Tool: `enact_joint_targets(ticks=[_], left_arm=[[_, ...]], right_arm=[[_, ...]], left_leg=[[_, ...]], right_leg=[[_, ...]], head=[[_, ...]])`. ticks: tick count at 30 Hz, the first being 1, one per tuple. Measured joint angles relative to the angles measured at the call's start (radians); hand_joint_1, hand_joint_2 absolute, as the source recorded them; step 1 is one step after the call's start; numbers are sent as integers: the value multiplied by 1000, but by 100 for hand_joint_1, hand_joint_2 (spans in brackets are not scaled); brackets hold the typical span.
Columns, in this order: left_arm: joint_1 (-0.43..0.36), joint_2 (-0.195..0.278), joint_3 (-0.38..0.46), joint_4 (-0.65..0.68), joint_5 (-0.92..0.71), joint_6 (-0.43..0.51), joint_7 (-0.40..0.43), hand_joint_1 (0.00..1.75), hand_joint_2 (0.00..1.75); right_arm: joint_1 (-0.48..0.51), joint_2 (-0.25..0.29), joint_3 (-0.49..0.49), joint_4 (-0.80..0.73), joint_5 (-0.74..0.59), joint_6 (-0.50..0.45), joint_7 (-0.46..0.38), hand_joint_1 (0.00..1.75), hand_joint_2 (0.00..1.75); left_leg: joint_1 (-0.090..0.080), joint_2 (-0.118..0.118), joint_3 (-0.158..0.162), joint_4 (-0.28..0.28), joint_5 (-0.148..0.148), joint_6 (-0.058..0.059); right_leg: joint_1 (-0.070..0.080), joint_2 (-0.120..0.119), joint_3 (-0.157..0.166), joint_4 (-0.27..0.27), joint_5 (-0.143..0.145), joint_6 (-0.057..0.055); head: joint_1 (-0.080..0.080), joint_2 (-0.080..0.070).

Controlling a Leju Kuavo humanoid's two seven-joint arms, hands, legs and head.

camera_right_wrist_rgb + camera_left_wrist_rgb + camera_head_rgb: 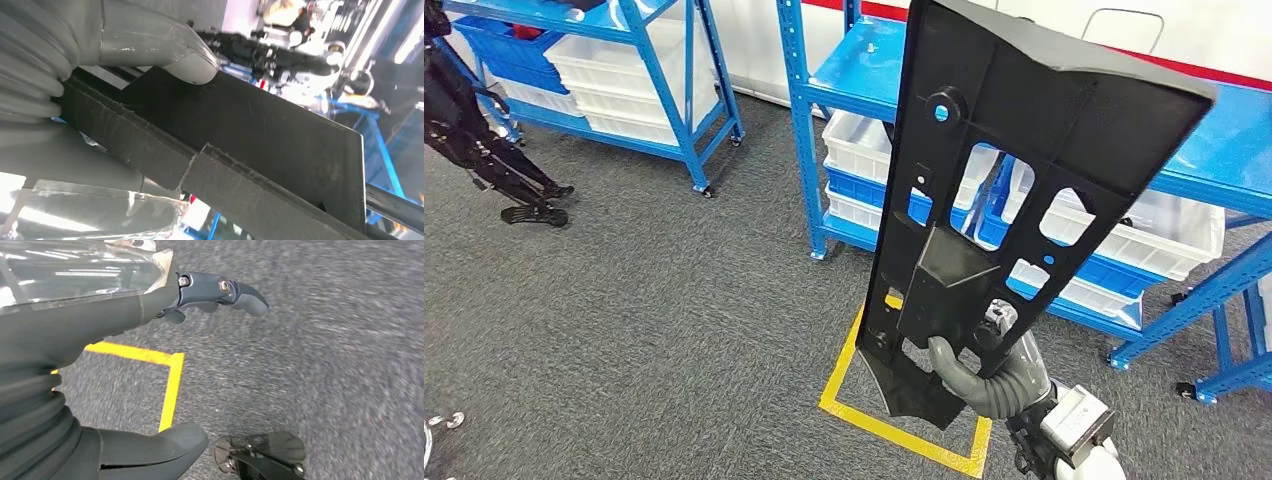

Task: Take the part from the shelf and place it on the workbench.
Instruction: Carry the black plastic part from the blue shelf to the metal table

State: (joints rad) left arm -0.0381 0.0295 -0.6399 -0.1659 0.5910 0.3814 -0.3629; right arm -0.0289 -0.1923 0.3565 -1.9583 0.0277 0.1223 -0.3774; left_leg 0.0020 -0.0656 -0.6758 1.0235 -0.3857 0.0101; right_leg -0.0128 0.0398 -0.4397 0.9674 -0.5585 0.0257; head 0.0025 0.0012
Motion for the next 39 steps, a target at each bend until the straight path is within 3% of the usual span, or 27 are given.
enact_joint_targets(ticks=[2, 3, 4, 5, 6, 7, 8, 10, 12, 14, 15, 16, 17, 19, 21, 23, 25, 27, 29, 30, 32, 34, 35, 36, 38, 39], left_arm=[[4, 1, 0, 1, -3, -1, 0, 0, 175], [3, 1, 0, 1, -4, -2, 0, 0, 175], [2, 1, 0, 1, -5, -2, 0, 0, 175], [2, 1, 0, 1, -6, -3, 0, 0, 175], [1, 2, 0, 1, -6, -4, 0, 0, 175], [2, 3, 0, 1, -7, -4, 0, 0, 175], [2, 3, 0, 1, -7, -4, 0, 0, 175], [2, 3, 0, 1, -7, -4, 1, 0, 175], [1, 4, 0, 1, -9, -5, 1, 0, 175], [2, 4, 0, 1, -12, -8, 0, 0, 175], [4, 3, 0, 1, -13, -13, -4, 0, 175], [5, 3, 0, 1, -14, -18, -8, 0, 175], [5, 2, 0, 1, -14, -23, -13, 0, 175], [5, 2, -1, 1, -14, -30, -21, 0, 175], [6, 2, -1, 1, -15, -36, -29, 0, 175], [10, 3, -3, 1, -15, -41, -42, 0, 175], [11, 3, -4, 1, -15, -44, -51, 0, 175], [10, 3, -5, 1, -15, -46, -55, 0, 175], [9, 3, -5, 1, -14, -48, -56, 0, 175], [9, 3, -5, 1, -13, -50, -56, 0, 175], [9, 3, -5, 1, -11, -54, -57, 0, 175], [8, 4, -5, 1, -9, -56, -64, 0, 175], [7, 4, -5, 1, -9, -56, -67, 0, 175], [6, 4, -5, 1, -9, -56, -69, 0, 175], [7, 4, -5, 1, -9, -57, -70, 0, 175], [7, 4, -5, 1, -8, -57, -71, 0, 175]], right_arm=[[0, -1, 2, 3, 1, -2, 0, 175, 175], [1, -1, 2, 4, 1, -3, 0, 175, 175], [1, -2, 3, 6, 1, -5, 0, 175, 175], [1, -3, 4, 7, 0, -6, -1, 175, 175], [0, -3, 5, 7, 0, -7, -1, 175, 175], [0, -3, 6, 6, -1, -7, -2, 175, 175], [0, -4, 6, 6, -1, -7, -2, 175, 175], [3, -6, 7, 6, -2, -7, -3, 175, 175], [13, -9, 7, 6, 0, -8, -5, 175, 175], [30, -15, 7, 6, 6, -13, -10, 175, 175], [39, -18, 7, 6, 8, -18, -13, 175, 175], [47, -22, 7, 6, 10, -23, -17, 175, 175], [53, -25, 7, 6, 11, -27, -21, 175, 175], [59, -30, 6, 5, 12, -31, -25, 175, 175], [65, -33, 6, 2, 12, -32, -28, 175, 175], [70, -34, 6, -3, 12, -33, -29, 175, 175], [75, -34, 7, -9, 13, -33, -29, 175, 175], [83, -33, 7, -14, 14, -34, -30, 175, 175], [89, -33, 7, -16, 14, -34, -30, 175, 175], [91, -33, 7, -16, 14, -33, -30, 175, 175], [91, -31, 7, -17, 14, -31, -30, 175, 175], [91, -30, 7, -18, 15, -28, -31, 175, 175], [92, -30, 7, -19, 15, -27, -31, 175, 175], [93, -30, 7, -20, 15, -27, -32, 175, 175], [94, -30, 7, -21, 16, -27, -34, 175, 175], [95, -30, 7, -21, 16, -27, -35, 175, 175]], left_leg=[[9, 35, -37, 128, -82, -21], [14, 72, -9, 131, -102, -32], [17, 100, 18, 128, -110, -38], [18, 118, 61, 69, -88, -37], [14, 130, 91, 12, -77, -30], [13, 119, 85, 9, -75, -19], [13, 108, 82, 2, -74, -8], [15, 89, 80, -8, -65, 11], [15, 68, 74, -11, -59, 23], [12, 43, 68, -11, -55, 29], [11, 30, 67, -11, -53, 30], [11, 17, 67, -11, -51, 30], [10, 3, 67, -11, -49, 28], [7, -20, 64, -8, -44, 21], [4, -38, 58, -8, -38, 9], [7, -47, 51, -10, -32, -4], [8, -13, 32, 26, -58, -13], [8, 38, -18, 140, -128, -20], [12, 57, -65, 256, -179, -28], [13, 60, -68, 272, -179, -30], [17, 74, -14, 188, -134, -31], [14, 117, 63, 54, -91, -23], [10, 131, 84, 14, -82, -16], [6, 137, 90, -2, -81, -8], [1, 113, 85, -5, -74, 7], [2, 102, 85, -10, -70, 14]], right_leg=[[-9, -49, -11, -1, 16, -18], [-6, -78, -17, 2, 18, -17], [-3, -108, -21, 5, 20, -13], [0, -130, -20, 8, 19, -5], [4, -145, -20, 10, 18, 4], [4, -154, -18, 9, 19, 10], [3, -148, -20, 12, 15, 15], [0, -104, -47, 60, -16, 16], [-1, -57, -113, 191, -71, 6], [-1, -46, -176, 307, -101, 6], [0, -43, -182, 312, -93, 12], [-1, -40, -169, 278, -70, 19], [-2, -30, -139, 209, -37, 27], [-5, 7, -82, 75, 16, 30], [-3, 23, -66, 29, 31, 21], [-4, 3, -64, 28, 40, 6], [-10, -18, -63, 25, 49, -9], [-10, -42, -66, 24, 51, -18], [-6, -70, -68, 25, 52, -21], [-5, -83, -69, 25, 51, -21], [-4, -107, -68, 25, 50, -20], [2, -127, -66, 26, 47, -14], [6, -135, -65, 27, 45, -10], [11, -144, -65, 27, 44, -6], [13, -162, -66, 26, 42, 3], [11, -155, -69, 32, 36, 7]], head=[[-5, 0], [-9, 0], [-9, 0], [-9, 0], [-9, 0], [-7, 0], [-6, 0], [-4, 0], [-1, 0], [-1, 0], [-1, 0], [-1, 0], [-1, 0], [-1, 0], [-1, 0], [-1, 0], [-4, 0], [-9, 0], [-10, 0], [-10, 0], [-10, 0], [-9, 0], [-8, 0], [-6, 0], [-3, 0], [-2, 0]])
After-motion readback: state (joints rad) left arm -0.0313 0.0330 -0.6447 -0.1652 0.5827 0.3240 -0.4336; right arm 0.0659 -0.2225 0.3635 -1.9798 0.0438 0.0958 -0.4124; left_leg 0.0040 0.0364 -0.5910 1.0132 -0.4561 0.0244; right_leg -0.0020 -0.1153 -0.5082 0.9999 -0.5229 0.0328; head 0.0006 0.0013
